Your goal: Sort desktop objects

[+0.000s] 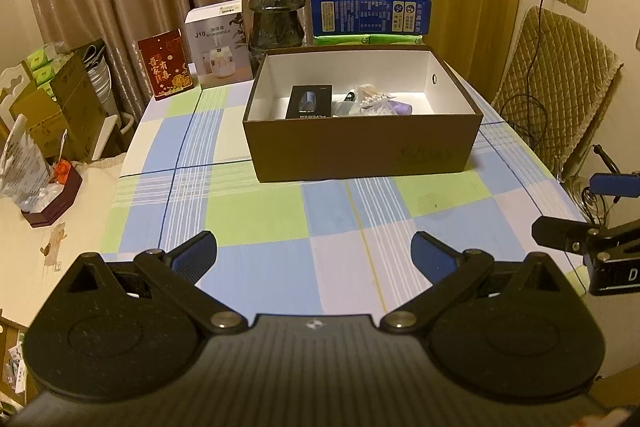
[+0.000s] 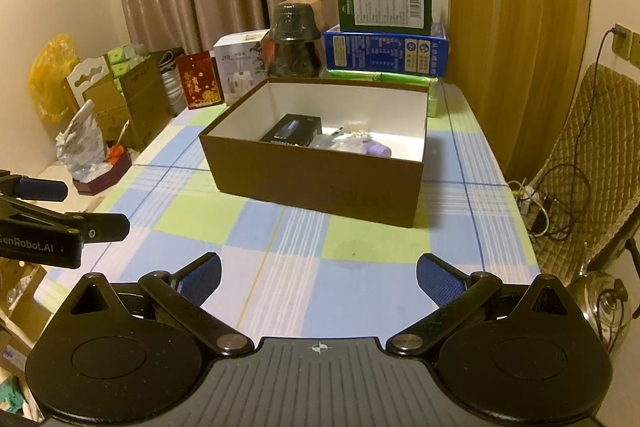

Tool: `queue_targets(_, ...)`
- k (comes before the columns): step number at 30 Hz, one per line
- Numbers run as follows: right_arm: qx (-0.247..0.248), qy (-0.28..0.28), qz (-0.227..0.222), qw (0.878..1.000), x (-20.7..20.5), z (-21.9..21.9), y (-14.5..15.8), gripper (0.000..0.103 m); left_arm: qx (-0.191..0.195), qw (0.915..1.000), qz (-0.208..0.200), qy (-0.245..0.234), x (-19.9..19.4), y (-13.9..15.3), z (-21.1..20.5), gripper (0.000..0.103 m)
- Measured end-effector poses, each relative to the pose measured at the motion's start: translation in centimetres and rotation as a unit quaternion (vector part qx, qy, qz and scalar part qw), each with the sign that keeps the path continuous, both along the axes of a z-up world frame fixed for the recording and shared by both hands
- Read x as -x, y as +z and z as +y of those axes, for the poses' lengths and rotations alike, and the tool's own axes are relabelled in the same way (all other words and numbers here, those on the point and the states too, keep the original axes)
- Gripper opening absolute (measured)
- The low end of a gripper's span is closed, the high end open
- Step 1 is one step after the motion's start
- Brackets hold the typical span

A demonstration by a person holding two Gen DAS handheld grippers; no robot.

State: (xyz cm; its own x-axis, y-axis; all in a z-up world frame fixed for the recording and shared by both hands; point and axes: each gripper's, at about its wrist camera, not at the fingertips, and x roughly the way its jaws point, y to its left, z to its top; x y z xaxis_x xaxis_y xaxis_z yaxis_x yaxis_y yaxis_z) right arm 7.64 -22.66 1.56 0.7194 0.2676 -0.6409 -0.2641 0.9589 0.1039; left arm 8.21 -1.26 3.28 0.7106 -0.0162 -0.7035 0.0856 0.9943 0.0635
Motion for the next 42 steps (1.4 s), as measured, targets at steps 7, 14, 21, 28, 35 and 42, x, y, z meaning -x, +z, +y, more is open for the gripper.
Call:
queue_targets(7, -0.001, 0.0, 0.008, 1.0, 0.6, -0.4, -0.4, 0.101, -0.002, 1.0, 0.006, 0.002, 0.5, -0.4, -0.6, 0.102)
queue_targets(14, -0.004, 0.004, 0.019, 1.0, 0.9, -0.8, -1.0, 0.101, -0.004, 0.9999, 0.014, 0.004, 0.8, -1.0, -1.1, 0.102)
queue_targets(21, -0.006, 0.006, 0.029, 1.0, 1.0, -1.0, -1.5, 0.101, -0.005, 0.9997, 0.022, 0.006, 1.0, -1.4, -1.4, 0.102)
queue_targets(28, -0.006, 0.01, 0.035, 0.999, 0.8, -1.0, -1.9, 0.101, -0.004, 0.9996, 0.026, 0.006, 1.0, -1.6, -1.4, 0.102)
queue_targets(35, -0.007, 0.008, 0.039, 0.999, 0.7, -1.1, -2.0, 0.101, -0.003, 0.9996, 0.029, 0.005, 0.9, -1.8, -1.6, 0.102)
queue_targets(42, -0.008, 0.007, 0.04, 0.999, 0.5, -1.1, -2.2, 0.101, -0.004, 0.9996, 0.027, 0.001, 0.4, -1.9, -1.7, 0.102)
